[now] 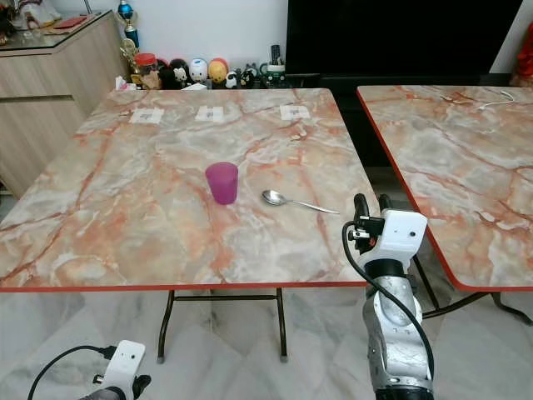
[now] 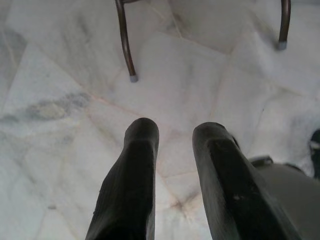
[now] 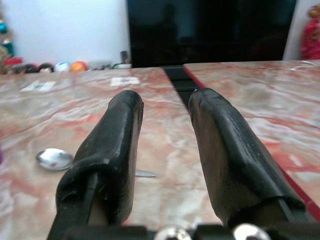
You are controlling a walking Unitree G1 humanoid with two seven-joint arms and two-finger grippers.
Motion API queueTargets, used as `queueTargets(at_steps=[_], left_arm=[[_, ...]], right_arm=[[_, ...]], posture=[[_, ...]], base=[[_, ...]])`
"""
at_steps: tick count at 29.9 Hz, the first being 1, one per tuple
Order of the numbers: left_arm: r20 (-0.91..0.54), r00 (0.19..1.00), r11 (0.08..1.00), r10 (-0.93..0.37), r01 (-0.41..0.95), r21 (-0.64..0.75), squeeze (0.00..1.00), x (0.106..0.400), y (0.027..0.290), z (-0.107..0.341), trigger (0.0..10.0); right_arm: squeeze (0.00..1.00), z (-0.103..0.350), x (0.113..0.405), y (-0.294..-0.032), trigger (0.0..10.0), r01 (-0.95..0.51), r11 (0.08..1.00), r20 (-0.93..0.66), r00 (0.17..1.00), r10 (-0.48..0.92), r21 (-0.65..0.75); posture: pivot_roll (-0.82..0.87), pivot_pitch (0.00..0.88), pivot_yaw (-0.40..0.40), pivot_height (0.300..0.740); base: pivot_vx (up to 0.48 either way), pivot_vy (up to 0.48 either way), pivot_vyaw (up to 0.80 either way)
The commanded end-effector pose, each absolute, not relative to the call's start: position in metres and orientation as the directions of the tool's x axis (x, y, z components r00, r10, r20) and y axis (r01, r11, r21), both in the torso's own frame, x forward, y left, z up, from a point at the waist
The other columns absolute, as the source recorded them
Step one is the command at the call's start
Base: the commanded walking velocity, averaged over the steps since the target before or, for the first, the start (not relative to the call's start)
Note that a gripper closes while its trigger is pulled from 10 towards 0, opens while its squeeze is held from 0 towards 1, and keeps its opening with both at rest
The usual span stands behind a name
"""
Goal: Setting the table
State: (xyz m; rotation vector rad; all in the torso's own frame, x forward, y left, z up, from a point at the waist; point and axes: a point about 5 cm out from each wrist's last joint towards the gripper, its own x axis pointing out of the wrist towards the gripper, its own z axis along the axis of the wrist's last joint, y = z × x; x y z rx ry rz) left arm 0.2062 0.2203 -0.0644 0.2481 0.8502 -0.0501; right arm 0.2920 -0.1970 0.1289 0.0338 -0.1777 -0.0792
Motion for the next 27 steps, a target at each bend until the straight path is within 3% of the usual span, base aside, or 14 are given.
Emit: queueTargets(at_steps=[1,17,22,27], left_arm=[[-0.768,0.639,0.968,0.053,0.156,0.197,0.00,0.2004,0.2206,-0.0680,10.0],[-0.767,0.639,0.967,0.052,0.159,0.198,0.00,0.2010,0.2207,-0.0676,10.0],[-0.767,0.640,0.968,0.054,0.155,0.198,0.00,0.2008,0.2208,-0.0677,10.0],[-0.767,0.639,0.968,0.056,0.153,0.198,0.00,0.2005,0.2208,-0.0679,10.0]], right_arm=[[0.00,0.1319,0.2928,-0.1905,10.0,0.044,0.998,0.191,0.980,-0.051,0.041],[0.00,0.1312,0.2924,-0.1863,10.0,0.018,0.999,0.197,0.980,-0.028,0.049],[0.00,0.1305,0.2926,-0.1829,10.0,0.001,0.999,0.194,0.981,-0.011,0.052],[0.00,0.1315,0.2932,-0.1822,10.0,-0.018,0.998,0.193,0.981,0.007,0.057]], posture=[[0.05,0.000,-0.001,0.740],[0.05,0.000,0.001,0.740],[0.05,0.000,-0.002,0.740],[0.05,0.000,-0.003,0.740]], base=[[0.000,0.000,0.80],[0.257,0.000,0.08],[0.303,0.000,0.76],[0.308,0.000,0.00]])
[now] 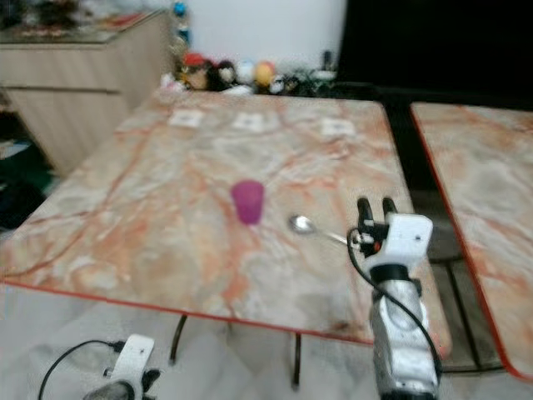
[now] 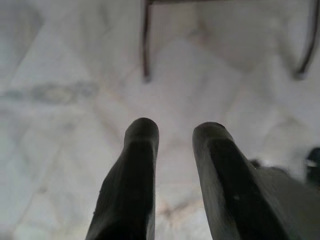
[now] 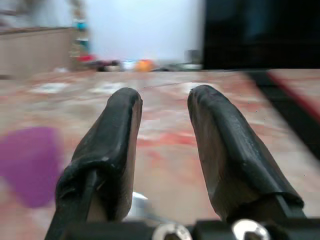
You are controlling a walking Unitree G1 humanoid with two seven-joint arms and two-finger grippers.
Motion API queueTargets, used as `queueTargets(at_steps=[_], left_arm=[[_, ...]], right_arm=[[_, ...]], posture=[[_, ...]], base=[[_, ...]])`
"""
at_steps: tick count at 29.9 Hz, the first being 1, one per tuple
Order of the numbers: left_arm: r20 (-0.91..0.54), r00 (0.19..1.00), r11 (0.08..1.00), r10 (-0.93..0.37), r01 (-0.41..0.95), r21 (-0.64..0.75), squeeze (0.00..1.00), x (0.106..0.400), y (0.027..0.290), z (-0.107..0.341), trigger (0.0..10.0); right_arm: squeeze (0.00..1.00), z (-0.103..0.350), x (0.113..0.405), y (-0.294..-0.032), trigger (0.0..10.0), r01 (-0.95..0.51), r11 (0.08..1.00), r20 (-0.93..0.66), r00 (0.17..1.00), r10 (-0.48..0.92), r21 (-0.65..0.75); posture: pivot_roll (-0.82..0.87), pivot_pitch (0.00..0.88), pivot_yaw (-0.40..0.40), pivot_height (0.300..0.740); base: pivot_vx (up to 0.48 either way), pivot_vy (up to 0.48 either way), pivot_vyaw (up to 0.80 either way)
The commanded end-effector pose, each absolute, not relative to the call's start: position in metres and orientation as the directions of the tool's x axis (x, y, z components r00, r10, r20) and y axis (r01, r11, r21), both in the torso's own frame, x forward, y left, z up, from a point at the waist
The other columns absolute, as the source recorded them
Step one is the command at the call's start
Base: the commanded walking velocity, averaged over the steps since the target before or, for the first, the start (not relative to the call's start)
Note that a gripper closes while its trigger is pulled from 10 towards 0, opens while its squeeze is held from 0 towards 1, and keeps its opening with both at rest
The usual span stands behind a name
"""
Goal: Setting the table
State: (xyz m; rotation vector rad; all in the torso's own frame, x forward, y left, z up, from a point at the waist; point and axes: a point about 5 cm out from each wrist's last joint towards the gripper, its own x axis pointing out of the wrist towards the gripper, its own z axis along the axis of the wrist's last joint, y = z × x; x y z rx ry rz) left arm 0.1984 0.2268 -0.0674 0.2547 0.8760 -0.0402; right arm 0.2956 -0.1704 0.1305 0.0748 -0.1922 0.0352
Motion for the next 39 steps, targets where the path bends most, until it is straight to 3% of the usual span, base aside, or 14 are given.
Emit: queueTargets(at_steps=[1,7,18,24,25,31,32,33,39], left_arm=[[-0.767,0.639,0.968,0.056,0.153,0.198,0.00,0.201,0.221,-0.068,10.0],[-0.767,0.639,0.969,0.056,0.151,0.197,0.00,0.200,0.221,-0.068,10.0],[-0.772,0.633,0.969,0.054,0.153,0.193,0.00,0.199,0.220,-0.069,10.0],[-0.772,0.633,0.969,0.051,0.156,0.192,0.00,0.200,0.219,-0.069,10.0],[-0.772,0.633,0.969,0.051,0.156,0.192,0.00,0.200,0.219,-0.069,10.0],[-0.773,0.633,0.969,0.051,0.155,0.191,0.00,0.199,0.219,-0.069,10.0],[-0.773,0.633,0.969,0.052,0.154,0.191,0.00,0.199,0.219,-0.069,10.0],[-0.774,0.631,0.969,0.052,0.155,0.191,0.00,0.198,0.219,-0.070,10.0],[-0.784,0.618,0.967,0.053,0.163,0.194,0.00,0.194,0.219,-0.072,10.0]], right_arm=[[0.00,0.131,0.293,-0.182,10.0,-0.018,0.998,0.193,0.981,0.007,0.057],[0.00,0.131,0.293,-0.182,10.0,-0.030,0.998,0.187,0.982,0.020,0.051],[0.00,0.131,0.304,-0.175,10.0,-0.085,0.995,0.173,0.982,0.076,0.045],[0.00,0.136,0.331,-0.189,10.0,-0.041,0.999,0.129,0.991,0.039,0.014],[1.00,0.139,0.336,-0.189,10.0,-0.055,0.998,0.132,0.990,0.051,0.025],[1.00,0.150,0.343,-0.184,10.0,-0.066,0.996,0.179,0.982,0.056,0.052],[0.63,0.149,0.342,-0.183,10.0,-0.065,0.996,0.179,0.982,0.054,0.055],[0.00,0.145,0.340,-0.180,10.0,-0.066,0.996,0.172,0.984,0.055,0.054],[0.00,0.126,0.330,-0.171,10.0,-0.059,0.995,0.126,0.991,0.049,0.080]], posture=[[0.05,0.000,-0.003,0.740],[0.05,0.000,-0.005,0.740],[0.05,0.000,-0.007,0.740],[0.05,0.000,-0.006,0.740],[0.05,0.000,-0.006,0.740],[0.05,0.000,-0.008,0.740],[0.05,0.000,-0.007,0.740],[0.05,0.000,-0.006,0.740],[0.05,0.000,-0.008,0.740]], base=[[0.307,0.000,0.00],[0.302,0.000,0.00],[0.000,0.000,0.00],[0.000,0.000,0.00],[0.000,0.000,0.00],[0.000,0.000,0.00],[0.000,0.000,0.00],[0.000,0.000,0.00],[0.000,0.000,0.00]])
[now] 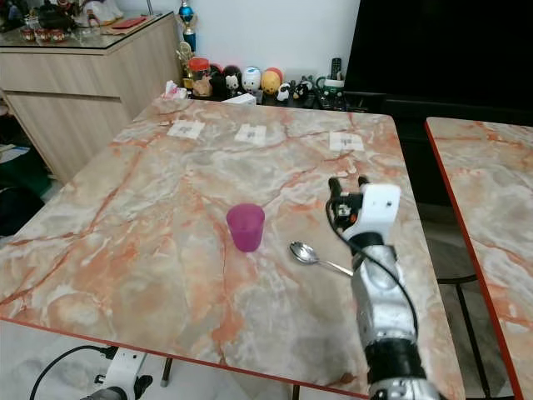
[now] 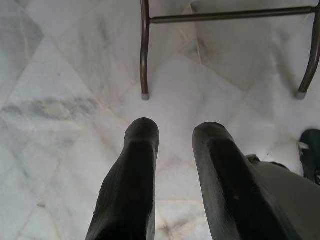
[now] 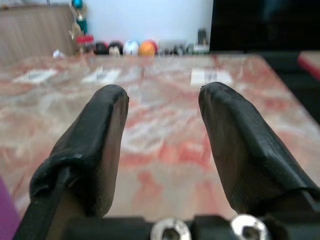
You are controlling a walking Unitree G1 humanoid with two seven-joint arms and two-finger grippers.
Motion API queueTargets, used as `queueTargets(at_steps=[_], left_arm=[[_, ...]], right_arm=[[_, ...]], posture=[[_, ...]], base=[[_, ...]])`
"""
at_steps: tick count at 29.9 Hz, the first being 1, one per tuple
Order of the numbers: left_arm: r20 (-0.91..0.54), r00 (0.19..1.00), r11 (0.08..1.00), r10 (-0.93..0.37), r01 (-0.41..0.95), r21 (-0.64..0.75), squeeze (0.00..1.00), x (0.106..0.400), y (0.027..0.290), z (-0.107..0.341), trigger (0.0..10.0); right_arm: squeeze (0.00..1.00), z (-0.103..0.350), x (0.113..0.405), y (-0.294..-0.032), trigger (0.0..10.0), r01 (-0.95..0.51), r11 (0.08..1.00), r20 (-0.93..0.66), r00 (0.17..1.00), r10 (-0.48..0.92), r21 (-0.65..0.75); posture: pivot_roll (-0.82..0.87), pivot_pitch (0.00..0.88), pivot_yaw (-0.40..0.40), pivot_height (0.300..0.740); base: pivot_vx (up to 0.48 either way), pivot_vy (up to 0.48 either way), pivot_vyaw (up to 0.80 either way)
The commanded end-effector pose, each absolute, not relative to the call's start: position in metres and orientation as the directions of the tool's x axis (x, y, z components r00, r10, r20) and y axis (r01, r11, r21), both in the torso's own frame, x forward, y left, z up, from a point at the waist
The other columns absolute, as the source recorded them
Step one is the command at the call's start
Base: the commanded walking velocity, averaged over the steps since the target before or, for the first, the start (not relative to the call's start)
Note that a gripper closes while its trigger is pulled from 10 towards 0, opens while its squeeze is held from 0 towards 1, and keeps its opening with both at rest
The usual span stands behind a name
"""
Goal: Setting the table
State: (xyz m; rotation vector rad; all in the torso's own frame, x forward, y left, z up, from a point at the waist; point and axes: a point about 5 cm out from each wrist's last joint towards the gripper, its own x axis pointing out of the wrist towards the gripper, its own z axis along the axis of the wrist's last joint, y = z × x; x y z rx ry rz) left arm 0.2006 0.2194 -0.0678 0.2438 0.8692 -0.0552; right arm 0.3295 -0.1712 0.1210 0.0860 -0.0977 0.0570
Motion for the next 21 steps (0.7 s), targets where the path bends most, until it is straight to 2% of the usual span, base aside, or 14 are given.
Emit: queueTargets(at_steps=[1,17,21], left_arm=[[-0.784,0.618,0.967,0.053,0.163,0.194,0.00,0.194,0.219,-0.072,10.0],[-0.787,0.614,0.966,0.054,0.168,0.198,0.00,0.192,0.220,-0.073,10.0],[-0.783,0.619,0.964,0.054,0.173,0.203,0.00,0.194,0.220,-0.072,10.0]], right_arm=[[0.00,0.124,0.328,-0.170,10.0,-0.061,0.994,0.124,0.991,0.051,0.085],[0.00,0.123,0.319,-0.167,10.0,-0.036,0.991,0.164,0.986,0.015,0.127],[0.00,0.121,0.316,-0.168,10.0,-0.032,0.991,0.161,0.987,0.011,0.127]], posture=[[0.06,0.000,-0.013,0.740],[0.05,0.000,-0.005,0.740],[0.05,0.000,-0.006,0.740]], base=[[0.251,0.000,0.00],[0.285,0.000,0.00],[0.000,0.000,0.00]])
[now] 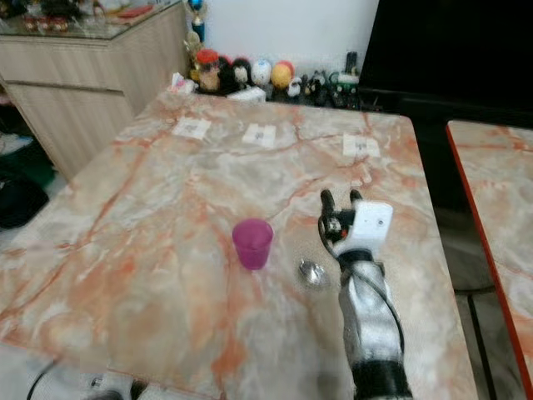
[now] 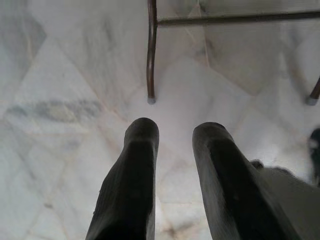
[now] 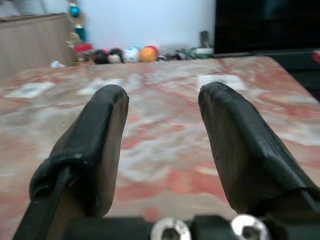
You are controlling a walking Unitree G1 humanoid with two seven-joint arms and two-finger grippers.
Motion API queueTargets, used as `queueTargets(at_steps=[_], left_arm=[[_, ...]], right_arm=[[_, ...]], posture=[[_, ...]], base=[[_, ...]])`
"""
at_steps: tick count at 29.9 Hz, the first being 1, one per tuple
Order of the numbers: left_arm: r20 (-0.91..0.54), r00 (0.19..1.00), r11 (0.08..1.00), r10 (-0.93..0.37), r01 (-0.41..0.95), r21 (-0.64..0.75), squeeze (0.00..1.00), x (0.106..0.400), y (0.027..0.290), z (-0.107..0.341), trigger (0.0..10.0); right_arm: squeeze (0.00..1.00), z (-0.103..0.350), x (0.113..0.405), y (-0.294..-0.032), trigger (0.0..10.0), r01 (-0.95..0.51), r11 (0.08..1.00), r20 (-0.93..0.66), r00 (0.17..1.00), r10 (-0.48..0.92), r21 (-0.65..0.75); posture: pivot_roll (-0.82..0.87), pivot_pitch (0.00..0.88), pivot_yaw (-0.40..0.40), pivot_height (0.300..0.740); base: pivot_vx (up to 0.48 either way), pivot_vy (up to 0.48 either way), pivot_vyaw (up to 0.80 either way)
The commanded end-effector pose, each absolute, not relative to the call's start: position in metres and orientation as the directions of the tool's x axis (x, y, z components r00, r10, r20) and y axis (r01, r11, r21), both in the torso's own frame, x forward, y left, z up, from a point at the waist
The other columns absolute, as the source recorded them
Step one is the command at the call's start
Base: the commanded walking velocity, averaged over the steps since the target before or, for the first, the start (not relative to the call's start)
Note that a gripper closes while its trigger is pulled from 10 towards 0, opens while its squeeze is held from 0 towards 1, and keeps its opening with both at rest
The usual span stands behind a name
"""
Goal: Setting the table
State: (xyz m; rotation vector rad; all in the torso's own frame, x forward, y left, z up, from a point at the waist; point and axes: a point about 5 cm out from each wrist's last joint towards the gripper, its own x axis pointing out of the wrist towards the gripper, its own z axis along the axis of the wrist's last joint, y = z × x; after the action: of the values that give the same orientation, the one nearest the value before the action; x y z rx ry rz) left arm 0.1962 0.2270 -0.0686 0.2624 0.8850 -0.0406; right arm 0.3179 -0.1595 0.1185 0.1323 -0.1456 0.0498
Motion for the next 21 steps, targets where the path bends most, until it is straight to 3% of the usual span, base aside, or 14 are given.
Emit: queueTargets(at_steps=[1,13,21], left_arm=[[-0.783,0.620,0.964,0.054,0.171,0.202,0.00,0.194,0.220,-0.072,10.0],[-0.786,0.616,0.966,0.055,0.166,0.198,0.00,0.192,0.220,-0.073,10.0],[-0.785,0.617,0.967,0.055,0.162,0.196,0.00,0.192,0.218,-0.073,10.0]], right_arm=[[0.00,0.121,0.315,-0.168,10.0,-0.031,0.992,0.162,0.987,0.011,0.126],[0.00,0.126,0.307,-0.184,10.0,-0.019,0.994,0.187,0.982,-0.001,0.107],[0.00,0.147,0.306,-0.214,10.0,-0.133,0.987,0.153,0.977,0.146,-0.089]], posture=[[0.05,0.000,-0.006,0.740],[0.05,0.000,-0.012,0.740],[0.04,0.000,-0.015,0.740]], base=[[0.000,0.000,0.00],[0.000,0.000,0.00],[0.000,0.000,0.00]])
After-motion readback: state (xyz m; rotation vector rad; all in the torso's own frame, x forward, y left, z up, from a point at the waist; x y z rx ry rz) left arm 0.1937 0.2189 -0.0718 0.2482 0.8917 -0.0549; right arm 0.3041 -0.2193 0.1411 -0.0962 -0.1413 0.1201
